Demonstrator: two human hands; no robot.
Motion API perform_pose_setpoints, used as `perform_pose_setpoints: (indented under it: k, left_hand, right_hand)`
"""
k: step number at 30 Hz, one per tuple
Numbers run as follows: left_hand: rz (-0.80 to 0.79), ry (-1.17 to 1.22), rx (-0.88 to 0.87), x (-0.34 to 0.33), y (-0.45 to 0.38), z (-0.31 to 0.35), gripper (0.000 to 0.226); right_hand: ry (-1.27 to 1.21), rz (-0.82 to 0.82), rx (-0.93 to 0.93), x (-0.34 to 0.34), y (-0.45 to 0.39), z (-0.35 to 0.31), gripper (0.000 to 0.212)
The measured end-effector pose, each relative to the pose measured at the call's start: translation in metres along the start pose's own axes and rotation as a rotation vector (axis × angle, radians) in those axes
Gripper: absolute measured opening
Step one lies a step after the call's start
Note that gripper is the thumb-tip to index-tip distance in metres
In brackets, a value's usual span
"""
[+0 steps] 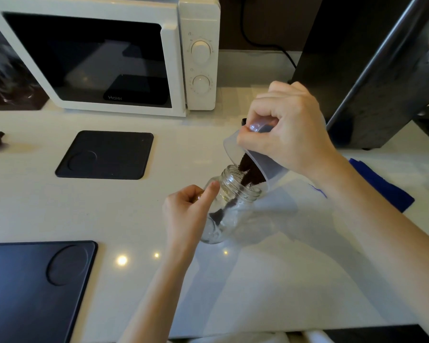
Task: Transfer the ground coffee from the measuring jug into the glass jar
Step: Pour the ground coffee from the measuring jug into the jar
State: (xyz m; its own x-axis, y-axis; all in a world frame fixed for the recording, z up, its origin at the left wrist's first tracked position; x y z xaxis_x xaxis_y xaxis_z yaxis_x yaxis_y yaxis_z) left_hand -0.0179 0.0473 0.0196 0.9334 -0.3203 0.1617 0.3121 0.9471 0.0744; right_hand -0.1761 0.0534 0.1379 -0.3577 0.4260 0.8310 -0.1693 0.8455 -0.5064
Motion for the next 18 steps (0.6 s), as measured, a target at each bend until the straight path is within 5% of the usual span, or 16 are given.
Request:
perform_pose_setpoints:
  k: [18]
  left_hand:
    - [0.008,0.03,-0.01,-0.0002,-0.0028,-0.0029,0.052]
  right_hand:
    - [0.034,0.006,0.074,0.0002,-0.0024,-0.0037,0.019]
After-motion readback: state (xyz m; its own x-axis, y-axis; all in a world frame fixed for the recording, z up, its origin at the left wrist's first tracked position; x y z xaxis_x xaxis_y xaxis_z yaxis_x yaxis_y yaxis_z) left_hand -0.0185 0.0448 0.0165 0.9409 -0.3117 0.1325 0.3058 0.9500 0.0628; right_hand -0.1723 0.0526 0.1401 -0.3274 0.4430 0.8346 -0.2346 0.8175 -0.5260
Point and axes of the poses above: each hand's wrist, its own y-axis away from the middle knuckle, its own x-axis out of the back of the hand, z = x × y, the point moved 2 cm from there along -y, towards the middle knuckle, and after that the axes turned 14 degrees about -z, right-handed, at the moved point
